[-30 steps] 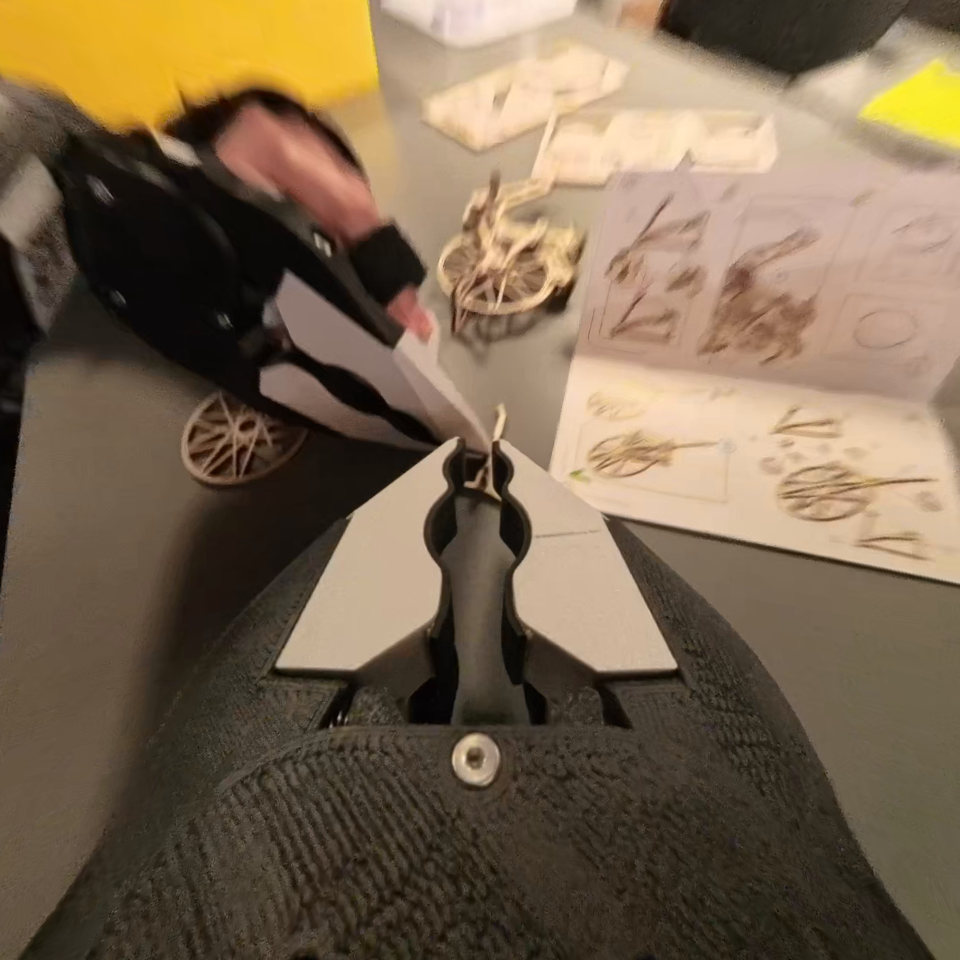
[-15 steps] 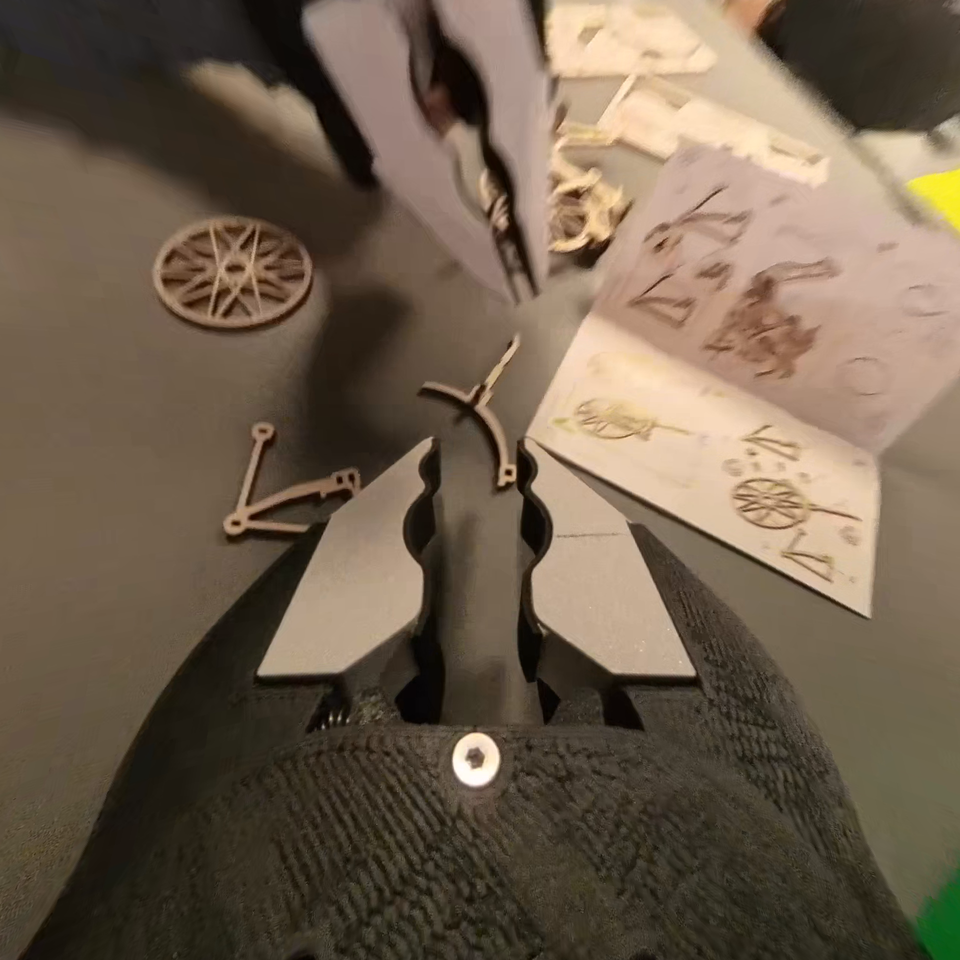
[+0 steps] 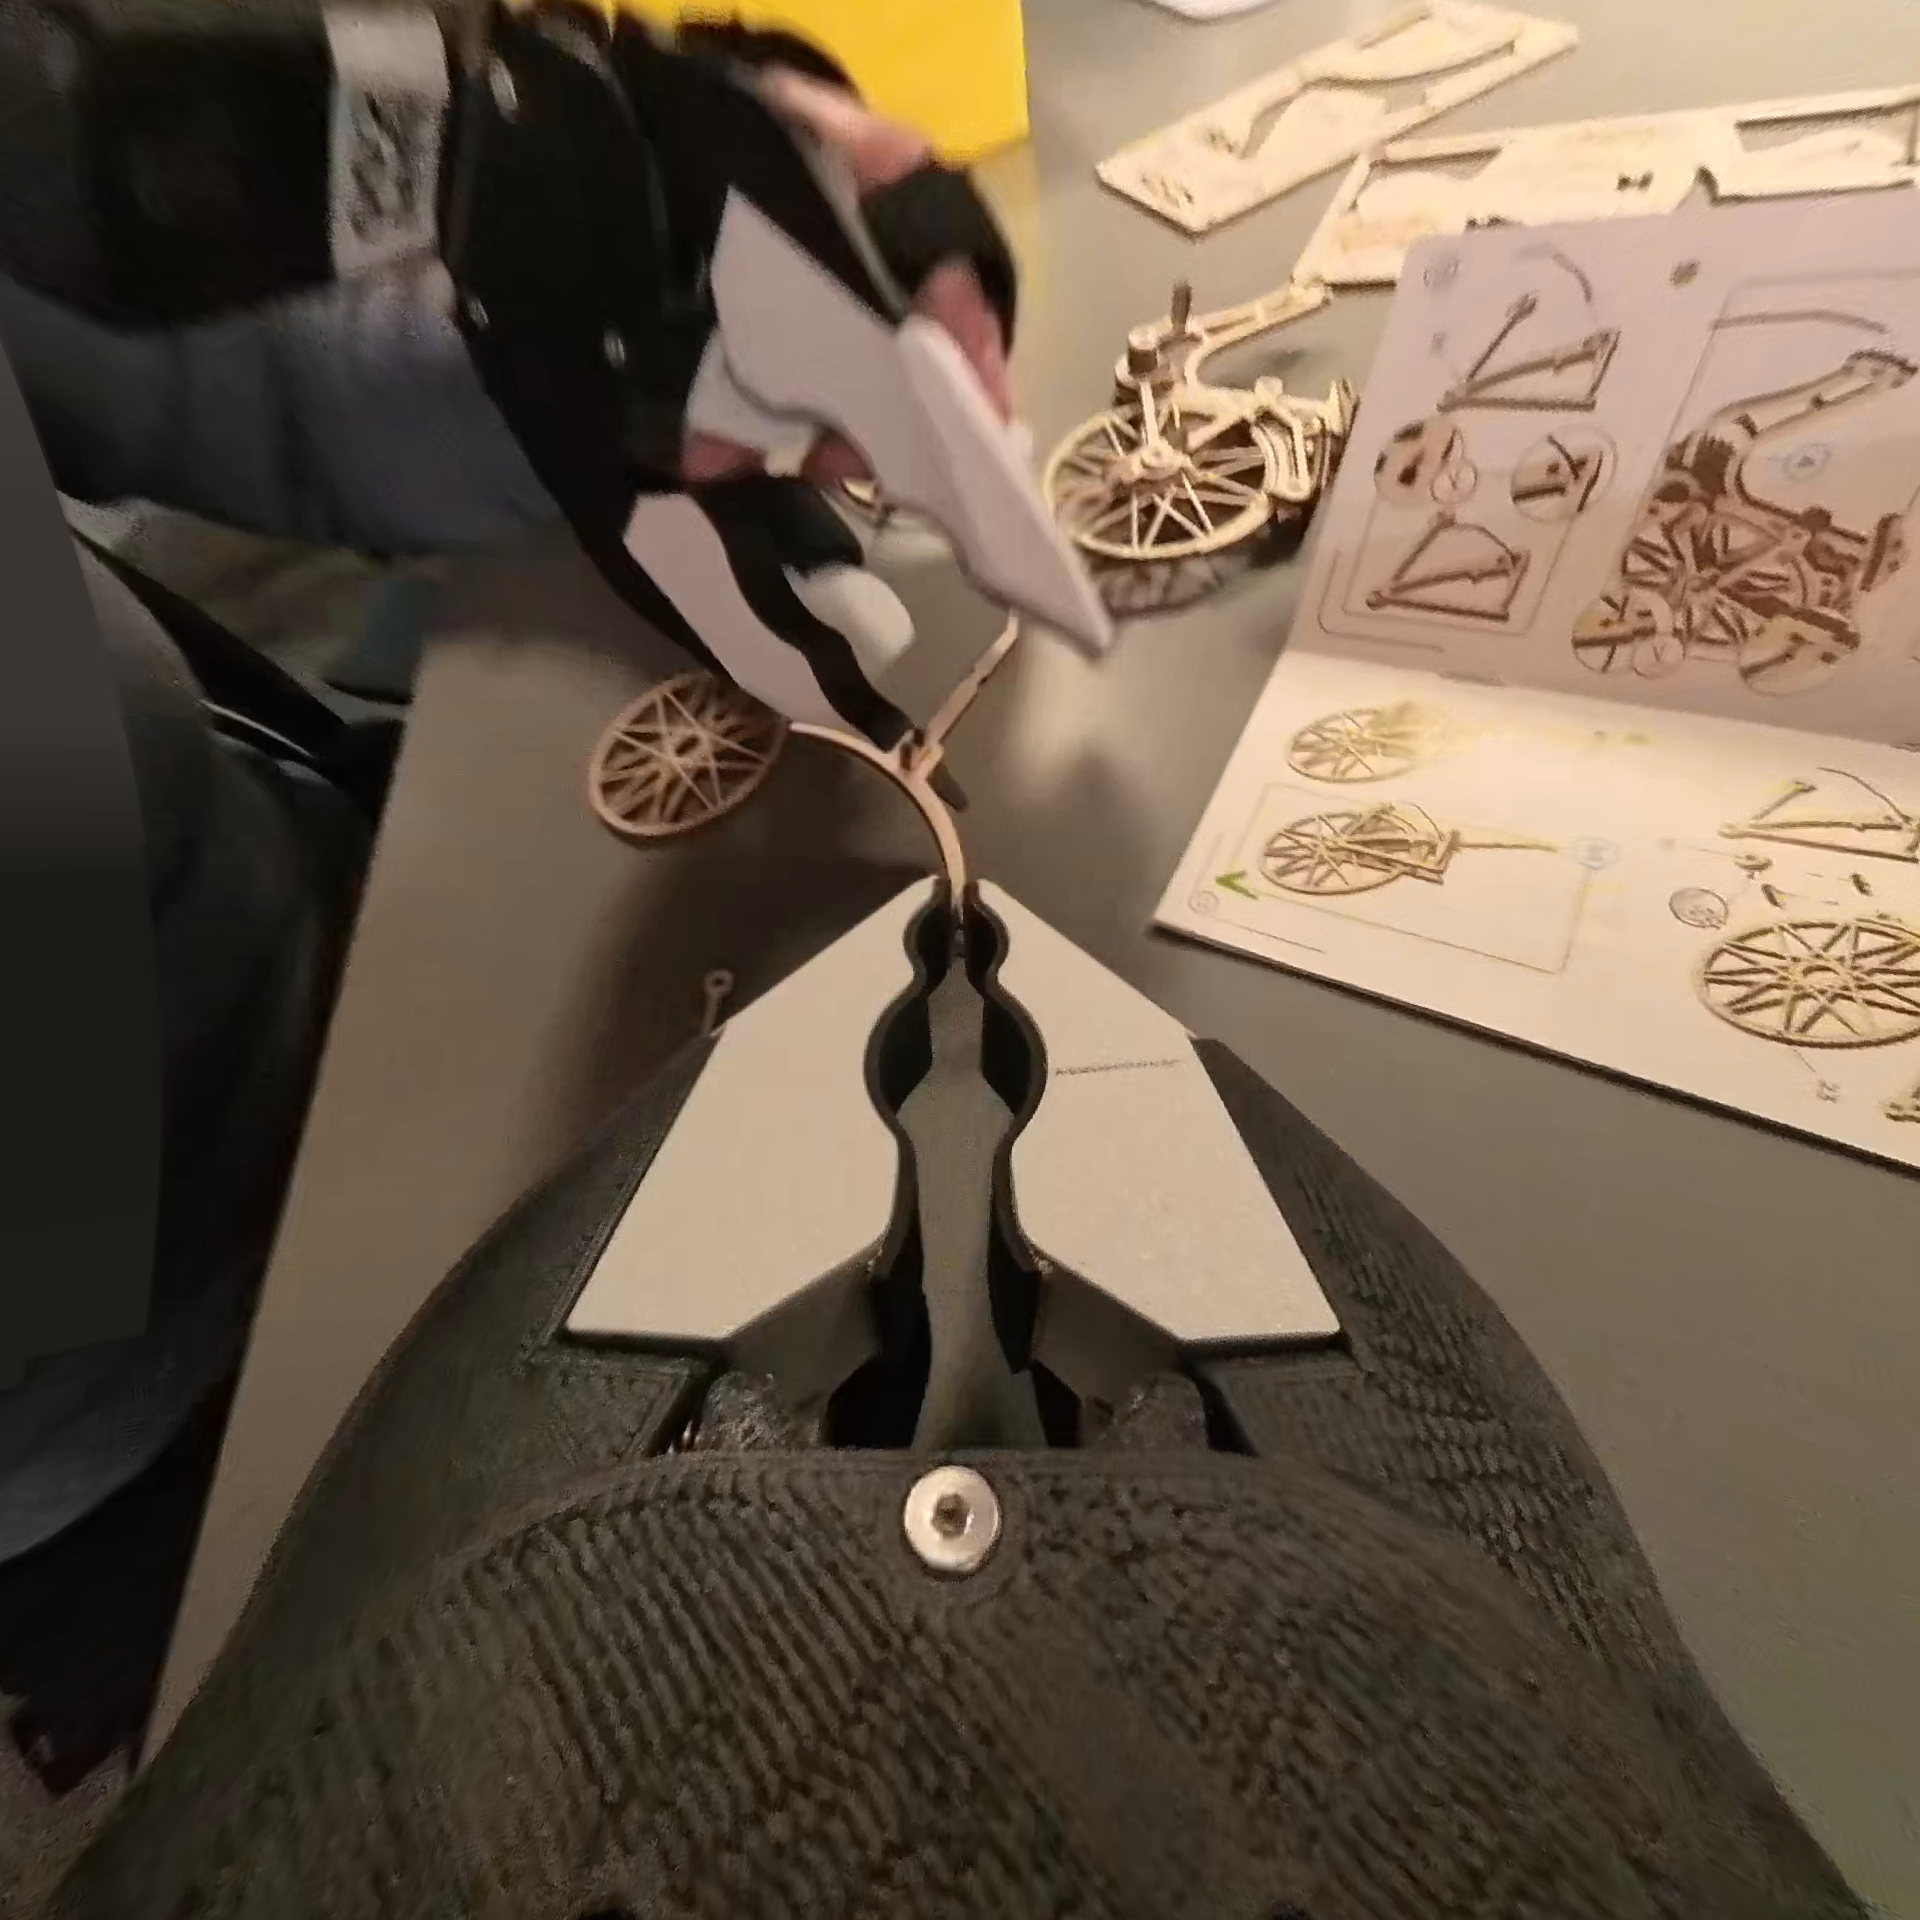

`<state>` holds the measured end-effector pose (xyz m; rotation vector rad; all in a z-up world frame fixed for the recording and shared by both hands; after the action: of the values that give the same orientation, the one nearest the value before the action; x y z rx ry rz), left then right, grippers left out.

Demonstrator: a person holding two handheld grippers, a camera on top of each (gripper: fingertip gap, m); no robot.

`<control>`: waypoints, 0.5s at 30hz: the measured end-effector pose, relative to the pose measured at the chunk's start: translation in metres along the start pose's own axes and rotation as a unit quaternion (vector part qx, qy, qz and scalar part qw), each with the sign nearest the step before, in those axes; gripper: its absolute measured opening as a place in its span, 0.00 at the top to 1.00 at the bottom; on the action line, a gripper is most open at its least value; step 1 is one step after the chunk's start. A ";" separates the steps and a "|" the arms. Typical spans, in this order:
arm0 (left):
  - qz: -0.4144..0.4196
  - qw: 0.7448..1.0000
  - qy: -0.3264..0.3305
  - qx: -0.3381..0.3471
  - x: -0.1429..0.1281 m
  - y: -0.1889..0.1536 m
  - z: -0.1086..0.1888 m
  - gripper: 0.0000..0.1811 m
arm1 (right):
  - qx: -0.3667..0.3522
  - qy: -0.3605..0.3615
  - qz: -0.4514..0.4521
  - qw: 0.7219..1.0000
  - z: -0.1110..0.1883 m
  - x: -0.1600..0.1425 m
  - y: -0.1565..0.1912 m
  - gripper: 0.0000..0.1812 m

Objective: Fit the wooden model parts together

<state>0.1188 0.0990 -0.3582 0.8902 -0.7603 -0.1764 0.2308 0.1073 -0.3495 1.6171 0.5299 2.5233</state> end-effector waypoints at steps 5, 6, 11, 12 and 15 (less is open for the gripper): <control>-0.006 0.999 -0.014 0.036 0.014 0.003 0.003 1.00 | -0.034 -0.103 0.027 0.994 0.016 0.020 0.000 0.86; 0.049 0.998 -0.018 0.022 0.018 0.004 0.003 1.00 | -0.059 -0.128 0.053 0.989 0.021 0.028 0.001 0.76; 0.391 0.909 -0.096 -0.109 0.040 0.024 0.010 1.00 | -0.192 -0.114 0.307 0.925 0.033 0.048 0.029 0.77; 0.438 0.884 -0.103 -0.128 0.040 0.028 0.011 1.00 | -0.231 -0.091 0.361 0.899 0.032 0.048 0.034 0.78; 0.522 0.829 -0.110 -0.168 0.037 0.033 0.010 1.00 | -0.335 -0.011 0.468 0.818 0.027 0.047 0.037 0.83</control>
<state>0.1337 0.0969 -0.3097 0.0264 -1.2913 0.5620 0.2386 0.0914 -0.2865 1.7933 -1.3563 2.6550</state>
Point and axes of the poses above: each gripper's, where its closed fingertips meet, z back along the fingers, x out of its top, y = z × x across the jaws, the point moved 5 cm from there along z, back along the fingers, and after that the axes turned 12 degrees about x, right-handed, at the moved point
